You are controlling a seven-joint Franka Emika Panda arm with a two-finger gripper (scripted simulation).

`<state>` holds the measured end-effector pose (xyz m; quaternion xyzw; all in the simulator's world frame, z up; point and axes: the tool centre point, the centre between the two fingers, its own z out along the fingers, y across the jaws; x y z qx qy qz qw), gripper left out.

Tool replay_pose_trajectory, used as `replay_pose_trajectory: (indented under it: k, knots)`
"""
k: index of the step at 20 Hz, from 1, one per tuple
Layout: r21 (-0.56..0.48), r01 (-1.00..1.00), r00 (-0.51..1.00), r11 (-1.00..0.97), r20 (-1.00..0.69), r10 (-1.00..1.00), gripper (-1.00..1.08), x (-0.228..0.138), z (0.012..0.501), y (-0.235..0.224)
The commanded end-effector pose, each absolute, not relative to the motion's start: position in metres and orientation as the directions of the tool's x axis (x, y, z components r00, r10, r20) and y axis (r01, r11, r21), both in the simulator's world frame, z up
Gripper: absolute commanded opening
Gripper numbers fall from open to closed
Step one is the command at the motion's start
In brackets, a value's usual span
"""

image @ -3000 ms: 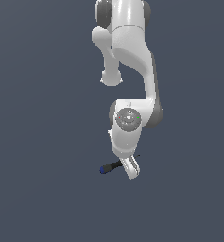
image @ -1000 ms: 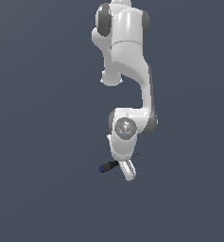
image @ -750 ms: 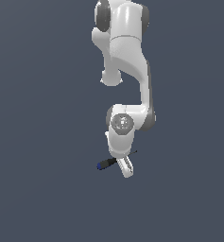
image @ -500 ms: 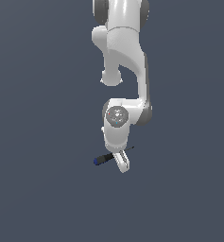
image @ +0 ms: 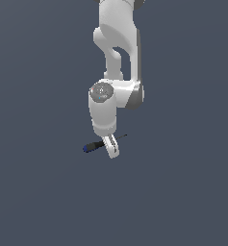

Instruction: Pick up the object and move it to a goal position.

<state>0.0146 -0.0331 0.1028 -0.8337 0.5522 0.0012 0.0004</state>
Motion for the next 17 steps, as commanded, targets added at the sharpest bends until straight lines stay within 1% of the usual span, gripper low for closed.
replay_pose_trajectory:
  k: [1, 9, 17]
  knots:
    - [-0.001, -0.921, 0.390, -0.390, -0.003, -0.921, -1.00, 0.002, 0.118, -0.046]
    - [-0.001, -0.921, 0.390, -0.390, -0.003, -0.921, -1.00, -0.026, 0.153, -0.078]
    - [0.000, -0.921, 0.390, -0.390, -0.001, -0.921, -1.00, -0.035, 0.166, -0.089]
